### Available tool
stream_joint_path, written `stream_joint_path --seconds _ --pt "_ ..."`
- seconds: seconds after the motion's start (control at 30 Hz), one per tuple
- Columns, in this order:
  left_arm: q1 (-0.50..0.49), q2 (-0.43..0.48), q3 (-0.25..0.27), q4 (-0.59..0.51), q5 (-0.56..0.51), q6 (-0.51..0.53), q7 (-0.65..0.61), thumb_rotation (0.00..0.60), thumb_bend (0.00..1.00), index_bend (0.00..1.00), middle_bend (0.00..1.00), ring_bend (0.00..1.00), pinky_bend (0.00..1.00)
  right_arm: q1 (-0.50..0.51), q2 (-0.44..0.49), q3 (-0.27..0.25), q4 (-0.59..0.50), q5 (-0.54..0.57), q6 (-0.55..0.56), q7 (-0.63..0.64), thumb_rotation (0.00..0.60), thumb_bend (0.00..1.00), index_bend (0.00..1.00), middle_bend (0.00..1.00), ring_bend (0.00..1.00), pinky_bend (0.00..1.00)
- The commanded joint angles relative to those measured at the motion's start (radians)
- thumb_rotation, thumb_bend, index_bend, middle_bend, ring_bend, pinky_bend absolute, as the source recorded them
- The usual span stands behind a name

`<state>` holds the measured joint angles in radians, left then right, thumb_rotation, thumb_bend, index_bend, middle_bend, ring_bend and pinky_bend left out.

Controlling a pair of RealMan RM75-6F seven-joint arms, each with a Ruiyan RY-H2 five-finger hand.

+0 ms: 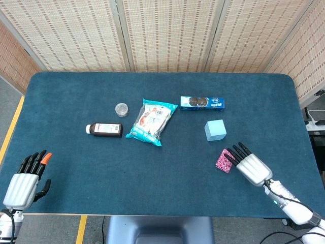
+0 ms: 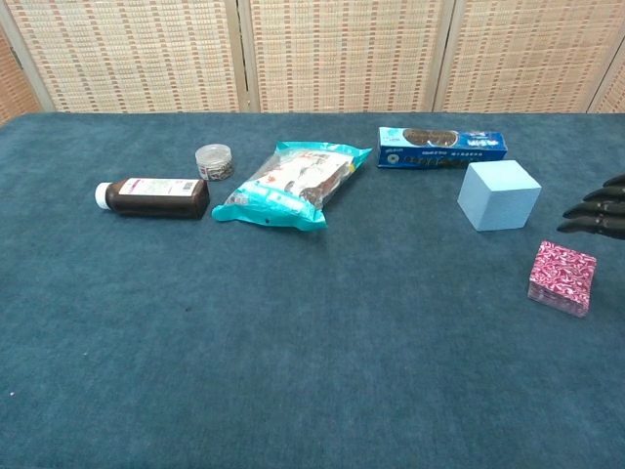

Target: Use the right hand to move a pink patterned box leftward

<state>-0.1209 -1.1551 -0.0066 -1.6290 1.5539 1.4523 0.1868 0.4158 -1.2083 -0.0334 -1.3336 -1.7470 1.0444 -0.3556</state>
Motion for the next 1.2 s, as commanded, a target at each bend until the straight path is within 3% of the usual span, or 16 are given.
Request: stream_joint_path --seconds 0.03,0.4,1.2 --pt "-0.003 0.001 -0.002 -0.004 -0.011 -0.009 0.005 0.6 0.46 0.0 0.0 0.0 0.12 0.022 -0.032 -0.005 0.035 -0.003 -0.016 0.018 0.6 0.24 0.06 0.06 0.0 0.0" --pt "-0.012 0.002 0.0 -0.013 -0.018 -0.027 0.013 0.6 0.46 0.0 0.0 0.0 0.12 0.069 -0.121 -0.013 0.124 -0.003 -0.034 0.037 0.6 0.24 0.14 0.13 0.0 0.0" --pt "-0.022 -0.002 0.001 -0.016 -0.04 -0.051 0.032 0.6 0.47 0.0 0.0 0.0 0.13 0.112 -0.174 -0.007 0.169 0.074 -0.076 -0.031 0.6 0.24 0.21 0.18 0.0 0.0"
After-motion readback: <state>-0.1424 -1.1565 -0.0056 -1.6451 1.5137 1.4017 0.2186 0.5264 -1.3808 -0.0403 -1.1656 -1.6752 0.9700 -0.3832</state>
